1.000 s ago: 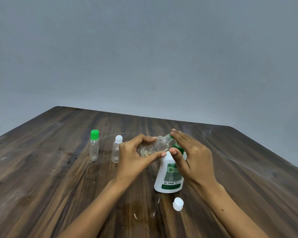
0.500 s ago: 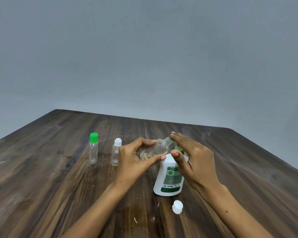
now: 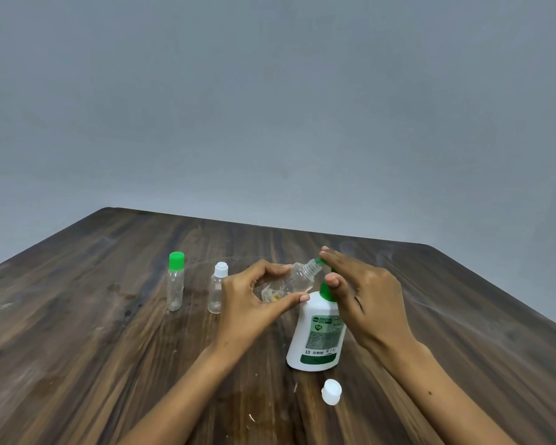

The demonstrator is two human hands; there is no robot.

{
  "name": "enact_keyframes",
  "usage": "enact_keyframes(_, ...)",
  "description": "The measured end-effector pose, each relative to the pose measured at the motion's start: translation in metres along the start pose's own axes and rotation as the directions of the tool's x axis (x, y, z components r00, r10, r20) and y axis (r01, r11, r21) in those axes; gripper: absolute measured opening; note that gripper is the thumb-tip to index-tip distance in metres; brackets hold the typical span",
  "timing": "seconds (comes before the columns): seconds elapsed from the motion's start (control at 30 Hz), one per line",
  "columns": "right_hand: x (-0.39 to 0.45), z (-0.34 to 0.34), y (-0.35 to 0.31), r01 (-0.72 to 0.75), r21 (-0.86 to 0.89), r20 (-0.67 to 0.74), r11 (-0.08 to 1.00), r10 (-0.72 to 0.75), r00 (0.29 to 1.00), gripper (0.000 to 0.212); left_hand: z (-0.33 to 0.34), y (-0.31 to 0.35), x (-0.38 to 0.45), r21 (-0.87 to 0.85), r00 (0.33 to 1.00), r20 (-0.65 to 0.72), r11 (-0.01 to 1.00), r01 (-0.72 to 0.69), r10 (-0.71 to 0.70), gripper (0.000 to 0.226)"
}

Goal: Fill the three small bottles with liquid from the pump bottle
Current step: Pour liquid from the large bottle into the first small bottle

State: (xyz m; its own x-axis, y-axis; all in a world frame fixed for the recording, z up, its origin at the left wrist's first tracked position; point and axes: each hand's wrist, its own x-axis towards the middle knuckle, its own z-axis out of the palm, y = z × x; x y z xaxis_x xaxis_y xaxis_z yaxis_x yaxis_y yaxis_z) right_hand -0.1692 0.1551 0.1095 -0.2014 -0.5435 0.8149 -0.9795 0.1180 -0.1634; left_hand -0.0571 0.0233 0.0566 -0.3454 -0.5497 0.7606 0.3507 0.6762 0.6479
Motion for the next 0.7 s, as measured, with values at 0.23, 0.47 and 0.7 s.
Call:
enact_keyframes(0.23,-0.0063,0.0050,-0.0002,0.014,-0.046,0.010,0.999,-0.014,1.000,0.084,0.0004,0.0013,-0.0003,-0.015,1.000,0.016,1.000,0.001,-0.001,0.043)
enact_keyframes(0.47,-0.0037,0.0037,-0.0018,-0.030,0.035,0.025,0.999,0.030,0.999,0.087,0.0004,-0.0007,0.0000,-0.009,1.000,0.003,1.000,0.004,-0.004,0.041)
enact_keyframes(0.7,-0.0037,0.0009,-0.0004,-0.043,0.052,0.038,0.998,0.041,0.998,0.087,0.0009,-0.0017,0.0007,0.005,1.000,0.002,1.000,-0.010,0.010,0.042)
